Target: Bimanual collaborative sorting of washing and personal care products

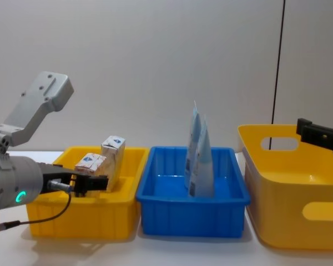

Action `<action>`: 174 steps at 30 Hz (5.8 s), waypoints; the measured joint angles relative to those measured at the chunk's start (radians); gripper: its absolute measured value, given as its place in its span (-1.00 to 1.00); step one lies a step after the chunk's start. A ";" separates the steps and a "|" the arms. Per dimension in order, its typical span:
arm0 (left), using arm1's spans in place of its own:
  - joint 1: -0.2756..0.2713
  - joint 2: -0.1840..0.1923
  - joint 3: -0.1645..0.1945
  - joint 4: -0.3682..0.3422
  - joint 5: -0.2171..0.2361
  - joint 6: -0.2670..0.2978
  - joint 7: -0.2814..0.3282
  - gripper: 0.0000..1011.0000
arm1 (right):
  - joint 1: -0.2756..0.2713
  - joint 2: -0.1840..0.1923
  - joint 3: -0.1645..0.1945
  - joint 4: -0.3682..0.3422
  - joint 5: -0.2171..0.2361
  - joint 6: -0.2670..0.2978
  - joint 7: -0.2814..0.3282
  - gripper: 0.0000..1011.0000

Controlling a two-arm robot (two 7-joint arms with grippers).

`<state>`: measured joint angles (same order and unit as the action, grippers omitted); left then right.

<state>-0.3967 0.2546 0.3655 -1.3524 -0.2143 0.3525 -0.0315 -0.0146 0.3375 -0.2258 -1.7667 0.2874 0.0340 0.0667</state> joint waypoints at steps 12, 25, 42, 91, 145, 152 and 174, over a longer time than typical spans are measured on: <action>-0.046 -0.012 -0.011 0.089 0.002 -0.048 -0.032 0.98 | 0.000 0.000 0.000 0.000 0.000 0.000 0.000 0.98; -0.106 -0.032 -0.012 0.200 0.007 -0.102 -0.073 0.98 | 0.000 0.000 0.000 0.000 0.000 0.000 0.000 0.98; -0.159 -0.059 -0.018 0.302 0.015 -0.148 -0.108 0.22 | 0.000 0.000 0.000 0.000 0.000 0.000 0.000 0.98; -0.146 0.162 0.031 -0.002 0.049 -0.181 -0.444 -0.24 | 0.000 0.000 0.000 0.000 0.000 0.000 0.000 0.98; -0.395 0.217 0.198 0.091 -0.239 -0.278 -1.239 -0.24 | 0.000 0.000 0.000 0.000 0.000 0.000 0.000 0.98; -0.435 0.192 0.236 0.160 -0.244 -0.292 -1.303 -0.24 | 0.000 0.000 0.000 0.000 0.000 0.000 0.000 0.98; -0.469 0.179 0.280 0.223 -0.252 -0.311 -1.349 -0.24 | 0.000 0.000 0.000 0.000 0.000 0.001 0.000 0.98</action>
<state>-0.8654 0.4340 0.6458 -1.1290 -0.4668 0.0415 -1.3809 -0.0148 0.3371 -0.2254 -1.7670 0.2874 0.0346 0.0671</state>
